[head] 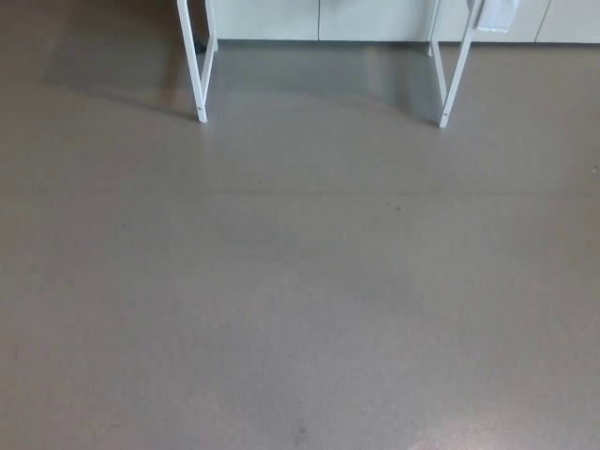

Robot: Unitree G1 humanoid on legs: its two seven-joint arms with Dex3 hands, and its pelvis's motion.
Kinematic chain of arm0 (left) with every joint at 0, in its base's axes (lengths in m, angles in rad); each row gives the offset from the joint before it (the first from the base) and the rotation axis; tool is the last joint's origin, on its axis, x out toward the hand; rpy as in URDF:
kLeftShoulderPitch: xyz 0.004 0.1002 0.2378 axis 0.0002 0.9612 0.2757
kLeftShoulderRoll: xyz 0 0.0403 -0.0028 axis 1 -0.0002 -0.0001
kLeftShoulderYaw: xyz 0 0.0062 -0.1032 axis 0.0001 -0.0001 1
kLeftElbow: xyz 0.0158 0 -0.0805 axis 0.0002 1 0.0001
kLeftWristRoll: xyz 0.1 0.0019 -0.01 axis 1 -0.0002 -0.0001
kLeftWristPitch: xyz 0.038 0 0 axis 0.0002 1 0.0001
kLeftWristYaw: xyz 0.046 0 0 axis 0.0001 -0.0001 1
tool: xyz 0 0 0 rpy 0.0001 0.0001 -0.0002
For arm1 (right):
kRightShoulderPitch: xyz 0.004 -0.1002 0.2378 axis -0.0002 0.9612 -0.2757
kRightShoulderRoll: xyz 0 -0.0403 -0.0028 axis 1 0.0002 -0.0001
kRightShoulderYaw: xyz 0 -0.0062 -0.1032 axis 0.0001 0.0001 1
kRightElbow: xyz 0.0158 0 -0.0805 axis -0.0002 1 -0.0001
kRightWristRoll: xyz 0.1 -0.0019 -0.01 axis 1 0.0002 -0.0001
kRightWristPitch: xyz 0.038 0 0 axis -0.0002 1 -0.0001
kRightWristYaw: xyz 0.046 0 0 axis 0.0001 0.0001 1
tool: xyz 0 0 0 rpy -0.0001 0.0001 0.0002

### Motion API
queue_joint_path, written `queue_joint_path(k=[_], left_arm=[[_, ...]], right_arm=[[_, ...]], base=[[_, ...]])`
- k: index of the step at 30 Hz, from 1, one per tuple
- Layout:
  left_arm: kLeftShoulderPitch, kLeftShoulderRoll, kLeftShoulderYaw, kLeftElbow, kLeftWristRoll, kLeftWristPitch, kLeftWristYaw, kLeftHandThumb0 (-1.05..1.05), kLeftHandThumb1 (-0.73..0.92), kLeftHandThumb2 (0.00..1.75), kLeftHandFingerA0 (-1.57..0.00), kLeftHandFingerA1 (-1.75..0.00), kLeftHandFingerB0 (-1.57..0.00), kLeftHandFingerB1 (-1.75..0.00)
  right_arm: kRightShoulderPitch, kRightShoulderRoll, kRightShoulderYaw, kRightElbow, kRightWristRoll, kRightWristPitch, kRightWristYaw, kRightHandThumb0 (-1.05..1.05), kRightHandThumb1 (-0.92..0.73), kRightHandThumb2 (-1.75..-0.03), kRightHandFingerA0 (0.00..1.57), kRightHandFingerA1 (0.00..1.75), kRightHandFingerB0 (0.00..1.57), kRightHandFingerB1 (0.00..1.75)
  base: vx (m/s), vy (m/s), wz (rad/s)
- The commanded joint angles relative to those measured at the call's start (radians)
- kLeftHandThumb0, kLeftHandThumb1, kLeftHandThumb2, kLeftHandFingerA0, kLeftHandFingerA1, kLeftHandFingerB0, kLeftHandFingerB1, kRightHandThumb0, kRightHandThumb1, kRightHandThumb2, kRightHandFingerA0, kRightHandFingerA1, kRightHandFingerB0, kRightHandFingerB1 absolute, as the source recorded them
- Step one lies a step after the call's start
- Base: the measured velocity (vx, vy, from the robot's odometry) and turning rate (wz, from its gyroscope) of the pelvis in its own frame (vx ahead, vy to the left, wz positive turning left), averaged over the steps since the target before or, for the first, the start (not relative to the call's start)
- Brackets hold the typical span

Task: The robot walks towards a desk on which a file tray is kept in the middle and a stapler is kept to its right. The robot lifts the stapler using its right hand and places it on the file tray.

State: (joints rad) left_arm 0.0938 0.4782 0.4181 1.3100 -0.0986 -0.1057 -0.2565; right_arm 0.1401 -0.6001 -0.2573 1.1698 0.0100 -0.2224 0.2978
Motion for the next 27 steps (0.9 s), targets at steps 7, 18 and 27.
queue_joint_path(k=[7, 18, 27], left_arm=[[0.005, 0.009, 0.015, -0.003, -0.027, -0.038, -0.015, -1.05, 0.65, 0.69, -0.12, -1.13, 0.00, -0.68], [0.007, 0.013, -0.011, -0.005, 0.001, -0.034, 0.003, -1.05, 0.49, 1.18, 0.00, -0.80, 0.00, -0.60], [0.019, 0.010, -0.002, -0.005, -0.019, -0.039, 0.015, -1.05, 0.63, 0.69, -0.17, -1.20, 0.00, -0.81]], right_arm=[[0.002, 0.001, -0.025, -0.015, 0.024, -0.003, -0.002, -0.51, -0.39, -0.68, 0.19, 0.50, 0.06, 0.24], [-0.015, -0.002, -0.006, 0.023, 0.012, -0.008, -0.035, -0.30, -0.34, -0.88, 0.06, 0.52, 0.00, 0.49], [-0.007, -0.013, 0.012, 0.019, 0.015, -0.016, -0.011, -0.31, -0.34, -0.88, 0.05, 0.51, 0.00, 0.50]], base=[[0.00, 0.000, 0.00], [0.00, 0.000, 0.00], [0.00, 0.000, 0.00]])
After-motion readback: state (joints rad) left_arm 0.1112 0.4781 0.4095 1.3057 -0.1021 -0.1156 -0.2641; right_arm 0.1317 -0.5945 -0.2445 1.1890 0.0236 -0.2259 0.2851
